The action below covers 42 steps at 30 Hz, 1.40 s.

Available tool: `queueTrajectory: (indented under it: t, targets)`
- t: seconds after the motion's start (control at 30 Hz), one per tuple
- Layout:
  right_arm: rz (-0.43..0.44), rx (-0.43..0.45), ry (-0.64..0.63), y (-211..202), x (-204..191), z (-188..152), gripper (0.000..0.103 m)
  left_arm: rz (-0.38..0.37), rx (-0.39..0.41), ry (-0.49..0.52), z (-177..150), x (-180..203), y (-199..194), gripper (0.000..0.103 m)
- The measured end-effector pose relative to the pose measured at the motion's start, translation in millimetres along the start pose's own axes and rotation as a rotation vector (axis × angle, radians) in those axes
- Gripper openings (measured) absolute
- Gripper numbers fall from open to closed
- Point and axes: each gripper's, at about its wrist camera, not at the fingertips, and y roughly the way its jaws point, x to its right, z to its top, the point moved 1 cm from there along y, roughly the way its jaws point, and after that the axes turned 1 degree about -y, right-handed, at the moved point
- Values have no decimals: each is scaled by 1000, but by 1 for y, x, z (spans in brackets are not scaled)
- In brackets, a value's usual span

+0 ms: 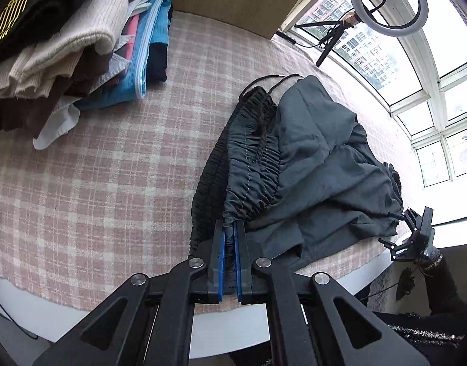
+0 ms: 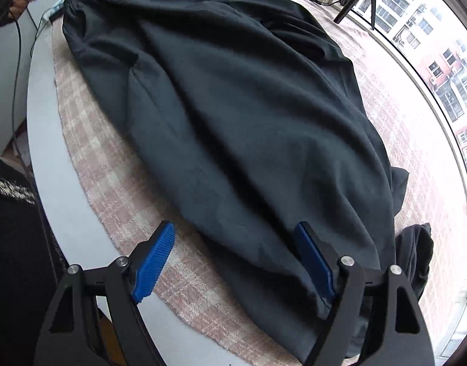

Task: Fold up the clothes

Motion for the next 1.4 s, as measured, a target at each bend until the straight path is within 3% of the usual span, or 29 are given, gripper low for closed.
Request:
queueTrajectory:
  t: [0.03,0.07,0.1,0.13,0.27,0.43,0.5,0.63,0.7,0.8,0.97,1.07,1.17,1.23,1.33,1.4]
  targets:
    - [-23,0,-24,3,-5,-2,77,4,-9,-7,-3,0,3,4]
    - [-45,0,-49,6,-10,-3,68,8,-17,-13,-7,-1,6,4]
    - [-43,-2,-38,5,-8,-2,44,14,-15,-16,-2,1,7,4]
    - [-23,-5,0,2,-1,1,2,21,-10,-17,6,3,8,4]
    - [-53,69,124,-37,53,16,2,53,67,84,70,40,-16,4]
    - [-210,252,296,-130,163,76,2,43,233,230,153,97,-100,5]
    - [-240,358,364,-161,188,102,2,40,279,265,164,103,-131,6]
    - [-176,475,419,-204,183,102,2,68,298,292,155,85,-158,7]
    - [-134,456,402,-186,153,105,2,108,270,293,134,63,-150,8]
    - [-4,361,374,-137,96,103,2,171,157,228,89,10,-115,8]
    - [236,72,272,-18,-7,102,3,309,-80,56,20,-88,-30,9]
    - [306,-53,218,4,-33,103,6,376,-132,31,0,-105,-8,5]
    - [337,-36,187,-18,-21,105,13,396,-125,20,-8,-108,-7,9]
    - [370,17,192,-41,-2,104,30,389,-71,18,-3,-94,-22,8]
    - [294,103,291,-56,62,112,44,373,4,50,8,-56,-41,8]
    - [191,108,397,-51,114,111,44,356,51,119,21,-16,-47,8]
